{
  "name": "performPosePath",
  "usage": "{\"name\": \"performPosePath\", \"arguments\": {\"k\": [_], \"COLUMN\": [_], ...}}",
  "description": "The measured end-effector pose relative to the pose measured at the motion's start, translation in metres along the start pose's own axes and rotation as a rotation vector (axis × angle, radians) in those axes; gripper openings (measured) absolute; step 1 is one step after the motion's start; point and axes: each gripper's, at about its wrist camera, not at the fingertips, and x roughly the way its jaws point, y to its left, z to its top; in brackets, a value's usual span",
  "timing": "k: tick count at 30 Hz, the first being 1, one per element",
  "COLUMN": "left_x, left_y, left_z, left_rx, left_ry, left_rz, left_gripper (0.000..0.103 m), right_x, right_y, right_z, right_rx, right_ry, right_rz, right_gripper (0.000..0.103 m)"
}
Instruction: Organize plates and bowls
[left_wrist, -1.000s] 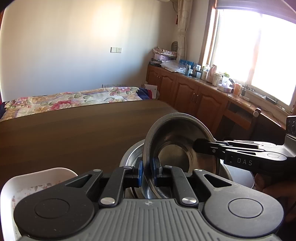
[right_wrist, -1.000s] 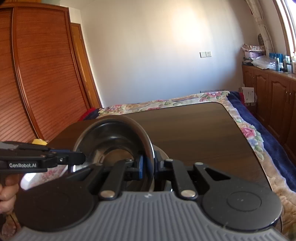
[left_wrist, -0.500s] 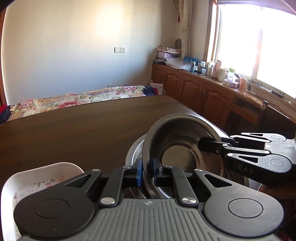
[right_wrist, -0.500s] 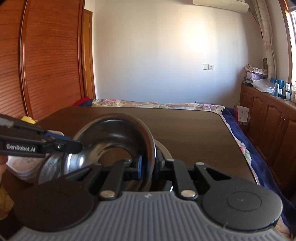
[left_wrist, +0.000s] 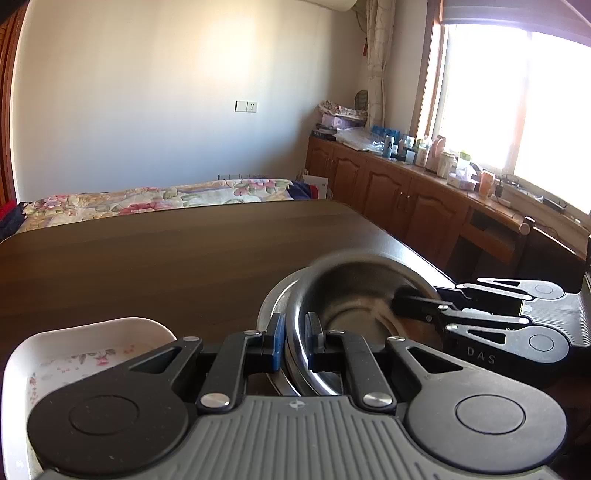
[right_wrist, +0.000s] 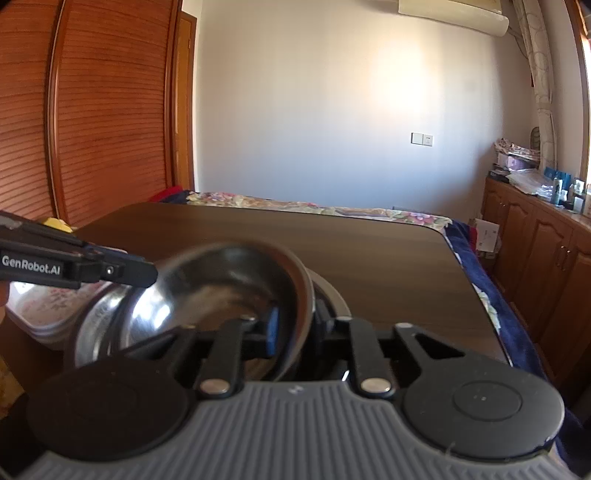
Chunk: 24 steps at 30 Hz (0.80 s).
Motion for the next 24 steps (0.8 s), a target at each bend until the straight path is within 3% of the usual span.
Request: {"name": "performPosePath", "arguments": {"k": [1, 5, 8, 10, 12, 13, 17, 20, 24], "left_x": [-0.001, -0.002, -0.004, -0.006, -0.009, -0.01, -0.012, -0.013, -0.013], "left_y": [0.0, -0.001, -0.003, -0.006, -0.009, -0.01, -0.012, -0.014, -0.012], "left_z": [0.0, -0.002, -0.004, -0.005, -0.008, -0.01, -0.015, -0.021, -0.029], "left_rx": [-0.005, -0.005, 0.007, 0.014, 0.025, 0.031, 0.05, 0.063, 0.044], "left_ry": [-0.002, -0.006, -0.022, -0.036, -0.063, -0.078, -0.115, -0.136, -0.15], "left_rz": [-0.002, -0.003, 0.007, 0.023, 0.04, 0.047, 0.076, 0.096, 0.104], "left_gripper": [0.012, 0.012, 0.02, 0.031, 0.051, 0.055, 0.083, 0.089, 0.096], "right_x": [-0.001, -0.005, -0.01, -0.014, -0.018, -0.019, -0.025, -0.023, -0.019], "right_y": [0.0, 0.001, 0.0, -0.001, -0.002, -0.003, -0.005, -0.008, -0.01], "right_z": [0.0, 0.002, 0.001, 0.001, -0.001, -0.002, -0.012, -0.017, -0.024], "right_rx": [0.004, 0.006, 0.012, 0.024, 0.035, 0.04, 0.088, 0.113, 0.134], "right_ry": [-0.004, -0.019, -0.04, -0.061, -0.081, -0.089, -0.124, -0.129, -0.126], "right_rz": [0.006, 0.003, -0.003, -0.013, -0.031, -0.038, -0.064, -0.065, -0.06], "right_gripper": [0.031, 0.032, 0.036, 0.04, 0.042, 0.043, 0.056, 0.059, 0.079]}}
